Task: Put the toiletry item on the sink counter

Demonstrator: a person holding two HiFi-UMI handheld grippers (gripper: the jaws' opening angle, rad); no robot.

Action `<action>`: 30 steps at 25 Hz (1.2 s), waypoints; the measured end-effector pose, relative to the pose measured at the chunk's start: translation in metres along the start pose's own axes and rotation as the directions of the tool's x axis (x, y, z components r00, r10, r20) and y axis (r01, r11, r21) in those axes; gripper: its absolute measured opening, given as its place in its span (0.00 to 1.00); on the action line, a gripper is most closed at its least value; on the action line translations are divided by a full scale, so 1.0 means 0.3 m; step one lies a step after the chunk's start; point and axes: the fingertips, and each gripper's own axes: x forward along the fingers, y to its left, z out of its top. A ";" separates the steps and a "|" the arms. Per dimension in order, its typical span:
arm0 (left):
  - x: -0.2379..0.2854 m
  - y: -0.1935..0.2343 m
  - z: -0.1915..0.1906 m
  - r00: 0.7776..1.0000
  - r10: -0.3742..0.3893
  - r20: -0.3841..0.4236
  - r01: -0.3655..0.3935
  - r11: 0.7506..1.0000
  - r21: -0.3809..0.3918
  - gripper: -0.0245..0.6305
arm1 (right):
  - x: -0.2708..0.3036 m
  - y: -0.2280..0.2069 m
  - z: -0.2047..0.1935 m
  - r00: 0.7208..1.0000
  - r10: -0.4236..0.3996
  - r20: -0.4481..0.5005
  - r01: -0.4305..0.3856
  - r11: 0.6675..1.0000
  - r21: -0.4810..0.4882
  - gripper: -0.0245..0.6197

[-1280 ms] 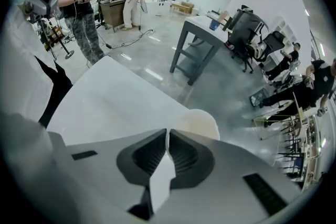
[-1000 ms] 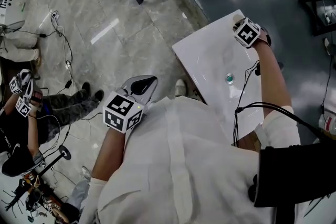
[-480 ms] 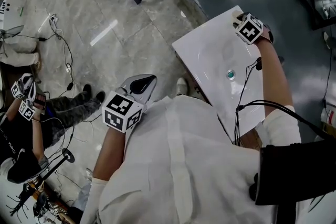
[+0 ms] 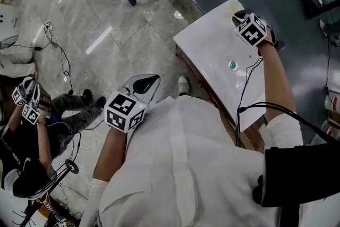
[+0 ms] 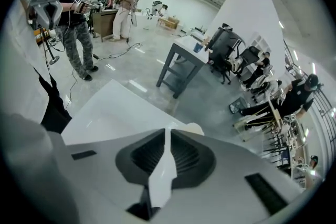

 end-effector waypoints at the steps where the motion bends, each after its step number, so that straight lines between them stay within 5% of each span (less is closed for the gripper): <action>1: -0.014 -0.007 -0.009 1.000 -0.008 0.003 0.008 1.000 0.006 0.05 | -0.028 0.025 0.013 1.000 -0.010 0.009 0.010 1.000 0.007 0.08; 12: -0.173 -0.051 -0.143 0.997 -0.075 0.033 0.072 0.995 0.074 0.05 | -0.221 0.478 0.142 0.991 0.005 0.137 -0.030 0.983 0.184 0.05; 30: -0.407 -0.160 -0.374 0.978 -0.207 0.030 0.201 0.969 0.144 0.05 | -0.436 1.167 0.341 0.968 0.041 0.248 -0.117 0.947 0.301 0.05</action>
